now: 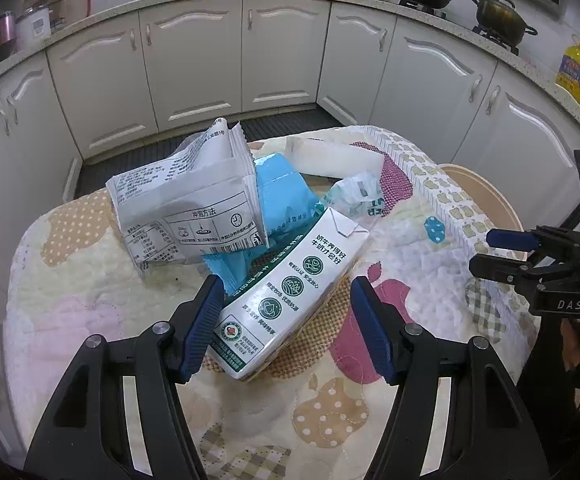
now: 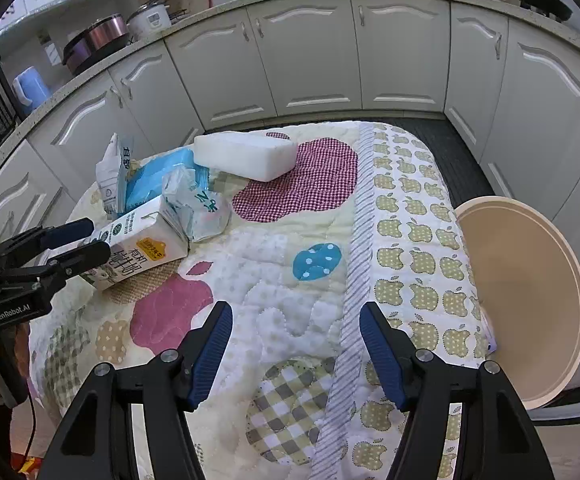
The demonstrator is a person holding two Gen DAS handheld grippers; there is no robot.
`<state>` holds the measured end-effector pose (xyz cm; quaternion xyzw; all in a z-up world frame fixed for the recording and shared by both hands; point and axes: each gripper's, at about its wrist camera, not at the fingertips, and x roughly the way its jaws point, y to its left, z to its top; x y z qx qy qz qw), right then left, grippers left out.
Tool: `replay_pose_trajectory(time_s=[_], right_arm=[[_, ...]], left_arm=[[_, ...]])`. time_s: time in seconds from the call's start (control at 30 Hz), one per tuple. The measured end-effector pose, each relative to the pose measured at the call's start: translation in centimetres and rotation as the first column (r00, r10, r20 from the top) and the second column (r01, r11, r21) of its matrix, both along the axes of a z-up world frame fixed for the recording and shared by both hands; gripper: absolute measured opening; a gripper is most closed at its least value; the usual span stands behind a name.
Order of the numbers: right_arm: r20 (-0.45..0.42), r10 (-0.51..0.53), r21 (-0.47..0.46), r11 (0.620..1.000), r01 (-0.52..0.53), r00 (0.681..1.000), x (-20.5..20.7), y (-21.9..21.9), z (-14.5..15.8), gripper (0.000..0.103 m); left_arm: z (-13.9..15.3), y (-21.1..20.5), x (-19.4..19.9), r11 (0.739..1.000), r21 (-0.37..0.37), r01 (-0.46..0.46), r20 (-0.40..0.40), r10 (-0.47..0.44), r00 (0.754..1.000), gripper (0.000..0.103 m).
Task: Collect trash
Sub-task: 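Grasp the white milk carton with the left tool while the right tool grasps the clear plastic bag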
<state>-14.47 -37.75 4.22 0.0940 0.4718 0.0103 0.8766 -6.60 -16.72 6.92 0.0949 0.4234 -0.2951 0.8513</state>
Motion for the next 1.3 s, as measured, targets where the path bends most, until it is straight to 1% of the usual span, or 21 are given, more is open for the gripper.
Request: replay_pose_trajectory(time_s=[0.1,0.3,0.5,0.57,0.67,0.73,0.77,0.8,0.83,0.93,1.3], right_arm=[[0.002,-0.007,0.009,1.000,0.007,1.000,0.1,-0.2,0.0,0.064],[0.000,0.001,0.006,1.000,-0.001,1.000,0.2,0.0,-0.1,0.064],[-0.004,0.003,0.008,1.000,-0.003,1.000,0.2,0.3,-0.2,0.064],[-0.004,0.002,0.007,1.000,-0.002,1.000,0.2,0.3,-0.3,0.064],[-0.005,0.004,0.009,1.000,-0.004,1.000,0.3,0.3,-0.3,0.064],[-0.003,0.006,0.011,1.000,-0.006,1.000,0.2,0.4,-0.3,0.064],[-0.002,0.007,0.011,1.000,-0.007,1.000,0.3,0.5,-0.3,0.064],[-0.001,0.009,0.012,1.000,-0.009,1.000,0.3,0.6,-0.2,0.064],[0.000,0.011,0.013,1.000,-0.011,1.000,0.3,0.7,-0.2,0.064],[0.005,0.019,0.013,1.000,-0.019,1.000,0.2,1.2,-0.1,0.065],[0.025,0.062,0.013,0.998,-0.062,0.998,-0.1,3.1,0.8,0.065]], left_arm=[[0.0,0.2,0.2,1.000,-0.002,0.006,-0.006,-0.006,1.000,0.065],[-0.6,0.0,0.5,0.999,0.027,0.021,-0.019,-0.020,1.000,0.065],[-1.9,-1.1,0.6,0.994,0.102,0.036,-0.021,-0.034,0.999,0.065],[-2.0,-1.2,0.5,0.994,0.106,0.031,-0.019,-0.029,0.999,0.064],[-2.0,-1.2,0.1,0.994,0.111,0.026,-0.015,-0.025,1.000,0.058],[-1.9,-1.1,-0.3,0.992,0.122,0.017,-0.015,-0.016,1.000,0.050],[-1.8,-1.1,-0.5,0.992,0.126,0.015,-0.016,-0.013,1.000,0.047],[-1.7,-0.9,-0.8,0.992,0.124,0.014,-0.021,-0.012,1.000,0.042],[-1.6,-0.8,-0.9,0.993,0.117,0.014,-0.028,-0.011,1.000,0.039],[-1.2,-0.2,-1.6,0.995,0.099,0.000,-0.045,0.004,0.999,0.037],[0.1,2.5,-5.3,0.996,0.078,-0.039,-0.036,0.042,0.998,0.036]])
